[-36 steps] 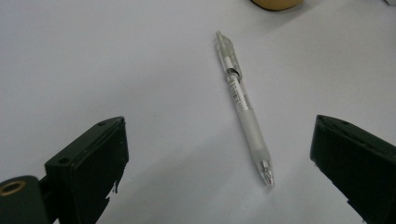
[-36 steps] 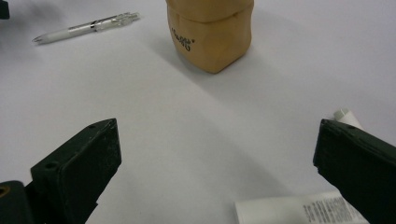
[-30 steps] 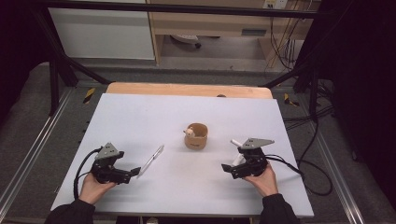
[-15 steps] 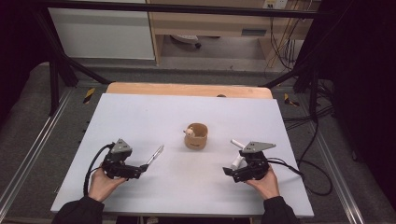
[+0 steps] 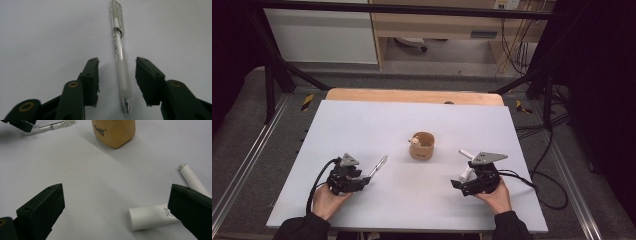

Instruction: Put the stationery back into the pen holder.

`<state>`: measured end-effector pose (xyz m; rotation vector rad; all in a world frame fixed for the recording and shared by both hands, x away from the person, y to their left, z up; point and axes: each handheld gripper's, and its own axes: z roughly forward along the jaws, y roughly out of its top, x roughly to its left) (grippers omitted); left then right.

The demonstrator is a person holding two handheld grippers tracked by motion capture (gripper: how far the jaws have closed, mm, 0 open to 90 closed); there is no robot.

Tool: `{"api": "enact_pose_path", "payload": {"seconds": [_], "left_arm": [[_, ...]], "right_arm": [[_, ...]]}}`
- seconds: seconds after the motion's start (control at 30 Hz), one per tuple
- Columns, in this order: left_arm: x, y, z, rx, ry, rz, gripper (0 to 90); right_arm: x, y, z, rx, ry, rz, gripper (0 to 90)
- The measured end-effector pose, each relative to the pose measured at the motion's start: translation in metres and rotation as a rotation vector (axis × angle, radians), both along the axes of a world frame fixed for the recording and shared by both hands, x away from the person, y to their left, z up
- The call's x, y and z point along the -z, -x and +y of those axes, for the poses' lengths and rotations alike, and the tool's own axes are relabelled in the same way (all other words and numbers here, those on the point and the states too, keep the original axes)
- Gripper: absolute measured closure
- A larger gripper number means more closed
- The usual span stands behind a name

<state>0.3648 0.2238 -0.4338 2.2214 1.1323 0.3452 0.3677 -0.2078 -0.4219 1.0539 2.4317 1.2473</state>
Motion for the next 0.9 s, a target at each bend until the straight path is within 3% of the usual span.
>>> {"api": "enact_pose_path", "payload": {"seconds": [0.17,0.4,0.7,0.9], "left_arm": [[0.003,0.001,-0.006,-0.004,-0.038,0.007,63.4],[0.004,0.003,-0.008,-0.013,-0.038,0.007,75.7],[0.005,0.007,-0.013,-0.037,-0.062,-0.014,78.6],[0.004,0.007,-0.011,-0.044,-0.052,-0.004,79.4]], "right_arm": [[0.001,0.000,0.001,-0.001,0.004,0.003,1.5],[0.002,0.000,0.001,-0.004,0.006,0.005,1.6],[0.002,0.000,0.002,-0.004,0.006,0.007,1.5],[0.001,0.000,0.001,-0.004,0.001,0.003,1.5]]}}
